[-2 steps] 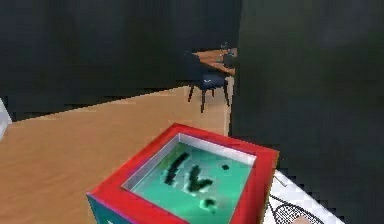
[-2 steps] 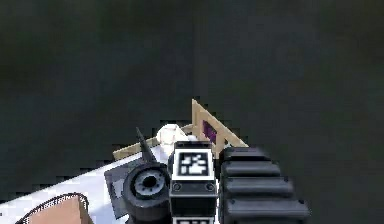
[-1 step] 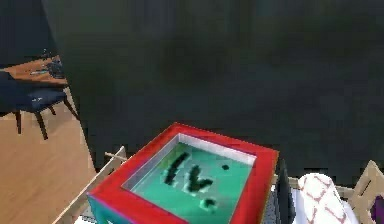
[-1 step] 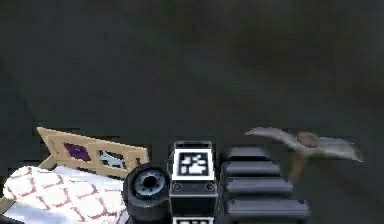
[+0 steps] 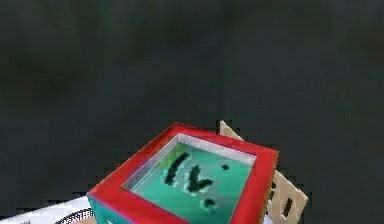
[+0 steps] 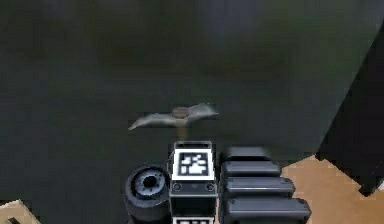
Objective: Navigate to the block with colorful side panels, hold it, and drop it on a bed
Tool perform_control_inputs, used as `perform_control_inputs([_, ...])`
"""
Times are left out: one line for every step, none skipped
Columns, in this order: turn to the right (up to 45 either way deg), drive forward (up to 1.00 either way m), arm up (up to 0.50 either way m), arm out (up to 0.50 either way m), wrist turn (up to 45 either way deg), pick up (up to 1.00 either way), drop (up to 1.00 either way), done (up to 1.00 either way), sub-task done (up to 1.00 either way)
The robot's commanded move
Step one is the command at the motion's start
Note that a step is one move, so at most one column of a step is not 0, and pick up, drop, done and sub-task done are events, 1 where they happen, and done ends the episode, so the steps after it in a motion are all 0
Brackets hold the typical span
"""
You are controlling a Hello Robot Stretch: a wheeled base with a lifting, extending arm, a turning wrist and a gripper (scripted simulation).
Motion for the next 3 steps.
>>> perform_control_inputs([0.0,0.10,0.00,0.00,0.0,0.00,0.00,0.00,0.00])
perform_control_inputs([45.0,0.00,0.00,0.00,0.0,0.00,0.00,0.00,0.00])
perform_control_inputs([45.0,0.00,0.00,0.00,0.0,0.00,0.00,0.00,0.00])
